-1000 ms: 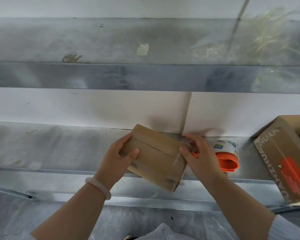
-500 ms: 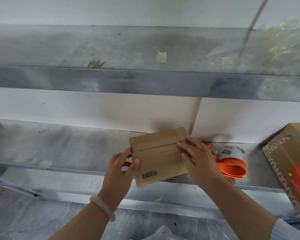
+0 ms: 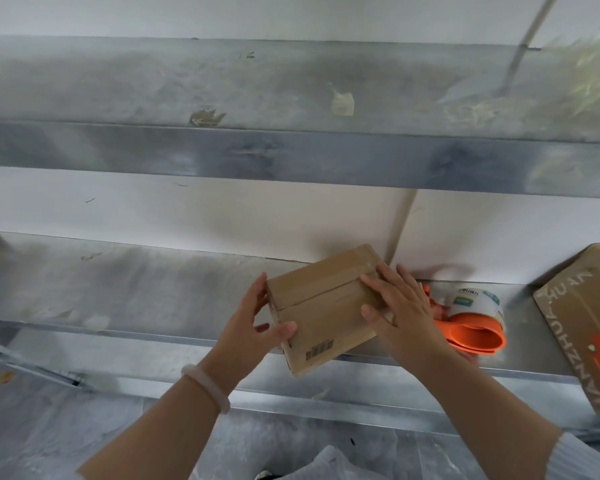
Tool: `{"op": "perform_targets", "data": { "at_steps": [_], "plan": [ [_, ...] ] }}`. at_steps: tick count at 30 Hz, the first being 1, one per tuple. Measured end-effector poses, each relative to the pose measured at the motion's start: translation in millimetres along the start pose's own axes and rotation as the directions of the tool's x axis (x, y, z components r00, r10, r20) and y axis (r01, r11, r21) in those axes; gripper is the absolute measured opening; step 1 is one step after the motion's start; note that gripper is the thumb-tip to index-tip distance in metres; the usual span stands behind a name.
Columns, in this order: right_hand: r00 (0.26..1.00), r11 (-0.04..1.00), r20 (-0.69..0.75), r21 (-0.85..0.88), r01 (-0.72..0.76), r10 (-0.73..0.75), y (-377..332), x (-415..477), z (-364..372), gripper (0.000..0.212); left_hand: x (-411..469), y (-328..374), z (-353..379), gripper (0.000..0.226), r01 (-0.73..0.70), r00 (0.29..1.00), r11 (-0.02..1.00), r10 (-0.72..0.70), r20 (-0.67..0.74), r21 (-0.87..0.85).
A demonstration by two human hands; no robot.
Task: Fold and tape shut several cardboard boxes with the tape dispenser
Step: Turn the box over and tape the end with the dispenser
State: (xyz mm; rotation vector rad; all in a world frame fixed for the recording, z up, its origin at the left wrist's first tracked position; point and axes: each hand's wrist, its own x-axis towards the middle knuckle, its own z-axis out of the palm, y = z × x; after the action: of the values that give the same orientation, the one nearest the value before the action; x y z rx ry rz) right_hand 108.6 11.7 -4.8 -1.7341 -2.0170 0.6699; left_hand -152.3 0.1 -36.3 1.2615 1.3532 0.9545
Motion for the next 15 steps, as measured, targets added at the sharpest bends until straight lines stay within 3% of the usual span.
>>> {"op": "perform_targets", "data": {
  "at_steps": [3, 7, 10, 12, 15],
  "plan": [
    [1.000, 1.000, -0.025, -0.015, -0.018, 0.018, 4, 2, 1, 0.049, 2, 5, 2, 0.076, -0.004, 0.999, 1.000, 0.004, -0.032, 0.016],
    [0.979, 0.992, -0.163, -0.017, -0.124, 0.119, 5, -5, 4, 0.050, -6, 2, 10, 0.042, -0.049, 0.990, 0.997, 0.057, -0.129, 0.061],
    [0.956, 0.968, -0.209, 0.188, -0.167, 0.206, -1, -11, 5, 0.056, -15, 1, 19, 0.045, -0.062, 0.984, 0.988, 0.083, -0.155, 0.138],
    [0.960, 0.916, -0.135, 0.356, -0.182, 0.243, -6, -17, 9, 0.065, -20, 3, 27, 0.054, -0.054, 0.975, 0.982, 0.091, -0.200, 0.183],
    [0.970, 0.869, 0.010, 0.442, -0.221, 0.241, -13, -28, 17, 0.089, -21, 8, 42, 0.060, -0.012, 0.966, 0.992, 0.044, -0.255, 0.127]
  ]
}}
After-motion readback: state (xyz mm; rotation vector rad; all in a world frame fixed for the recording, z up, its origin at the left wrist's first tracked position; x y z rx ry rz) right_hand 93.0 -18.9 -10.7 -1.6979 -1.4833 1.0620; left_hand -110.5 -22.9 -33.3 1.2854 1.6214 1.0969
